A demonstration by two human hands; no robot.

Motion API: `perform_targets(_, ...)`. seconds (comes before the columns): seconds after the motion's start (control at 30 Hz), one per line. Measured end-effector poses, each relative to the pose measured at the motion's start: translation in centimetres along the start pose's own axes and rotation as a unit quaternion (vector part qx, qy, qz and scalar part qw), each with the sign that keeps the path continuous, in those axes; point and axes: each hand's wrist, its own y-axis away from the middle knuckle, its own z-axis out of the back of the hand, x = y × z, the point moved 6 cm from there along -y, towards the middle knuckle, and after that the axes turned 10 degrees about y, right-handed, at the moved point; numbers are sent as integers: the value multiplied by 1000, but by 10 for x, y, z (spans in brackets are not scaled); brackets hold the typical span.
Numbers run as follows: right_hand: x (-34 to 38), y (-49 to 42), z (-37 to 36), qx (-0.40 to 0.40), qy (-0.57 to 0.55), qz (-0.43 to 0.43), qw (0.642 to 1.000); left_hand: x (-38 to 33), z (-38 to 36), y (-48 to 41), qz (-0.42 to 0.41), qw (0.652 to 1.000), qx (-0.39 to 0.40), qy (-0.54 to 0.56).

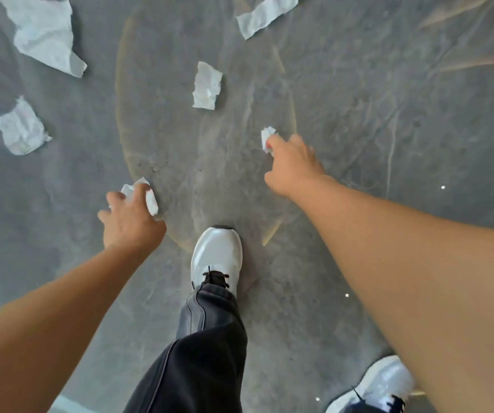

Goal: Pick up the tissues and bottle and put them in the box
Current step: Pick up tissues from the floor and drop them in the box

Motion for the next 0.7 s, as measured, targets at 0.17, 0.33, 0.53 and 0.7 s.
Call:
perform_targets(0.17, -5, -36, -33, -1, 86, 0, 996, 25, -26, -30, 44, 997, -57, 32)
perform_targets(0.33, -22, -30, -57, -19, 63, 33, 997, 25, -29, -38, 6, 998, -36, 51)
perform_targets(0.53, -74, 24, -48, -41, -94, -49, 994, -69, -39, 7, -117, 991, 58, 9)
perform_targets(0.7, -138, 89, -34, -73, -136, -65, 986, -178, -59, 77, -204, 974, 96, -9)
